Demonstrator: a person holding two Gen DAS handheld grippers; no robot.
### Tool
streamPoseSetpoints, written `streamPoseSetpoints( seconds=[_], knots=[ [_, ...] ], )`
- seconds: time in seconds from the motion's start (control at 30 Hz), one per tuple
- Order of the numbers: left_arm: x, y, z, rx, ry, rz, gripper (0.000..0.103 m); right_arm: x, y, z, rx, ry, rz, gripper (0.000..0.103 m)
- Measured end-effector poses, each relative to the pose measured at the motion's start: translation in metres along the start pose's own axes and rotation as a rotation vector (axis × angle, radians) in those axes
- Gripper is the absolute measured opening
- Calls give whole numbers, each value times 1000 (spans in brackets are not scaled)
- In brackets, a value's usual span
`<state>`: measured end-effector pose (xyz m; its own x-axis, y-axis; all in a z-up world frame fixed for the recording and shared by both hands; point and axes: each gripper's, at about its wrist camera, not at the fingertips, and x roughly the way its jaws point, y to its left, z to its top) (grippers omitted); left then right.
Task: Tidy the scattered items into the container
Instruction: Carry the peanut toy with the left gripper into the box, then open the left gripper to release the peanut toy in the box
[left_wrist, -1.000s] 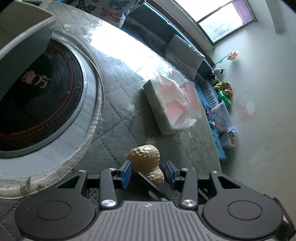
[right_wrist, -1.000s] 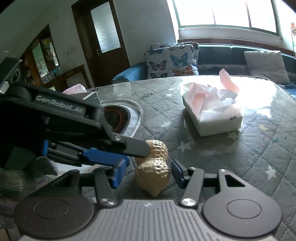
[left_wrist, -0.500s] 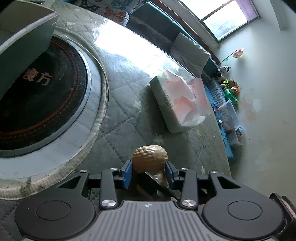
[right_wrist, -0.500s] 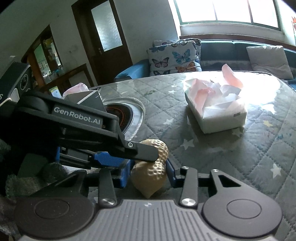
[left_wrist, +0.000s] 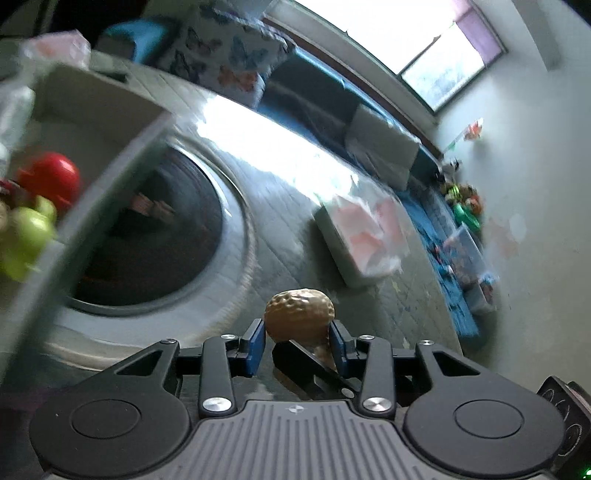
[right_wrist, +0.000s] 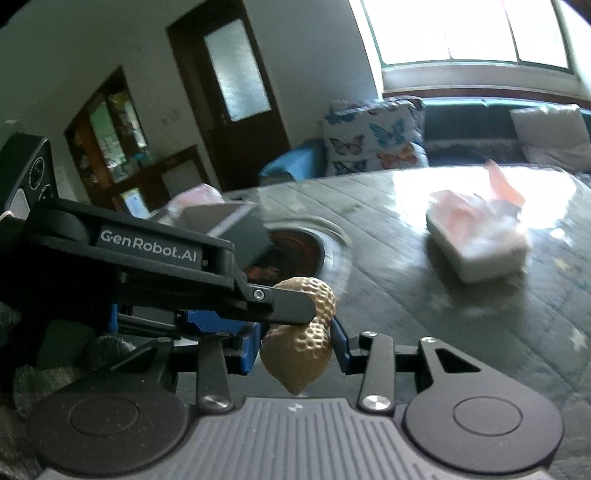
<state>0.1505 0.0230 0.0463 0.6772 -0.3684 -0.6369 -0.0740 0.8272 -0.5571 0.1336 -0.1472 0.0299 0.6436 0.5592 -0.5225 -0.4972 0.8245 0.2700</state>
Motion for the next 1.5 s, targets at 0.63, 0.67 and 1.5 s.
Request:
streamPoseSetpoints(
  seconds=[0.63,0.67,1.5],
  knots=[
    [-107,124,35,-141,-147,166,40,83,150,23,-174,40,253,40],
    [-110,130,35,-150,-147,171,40,87,153,23,-174,49,263,40],
    [-126,179,40,-245,-127,292,39,148,177,20,-160,230,419,36]
  ],
)
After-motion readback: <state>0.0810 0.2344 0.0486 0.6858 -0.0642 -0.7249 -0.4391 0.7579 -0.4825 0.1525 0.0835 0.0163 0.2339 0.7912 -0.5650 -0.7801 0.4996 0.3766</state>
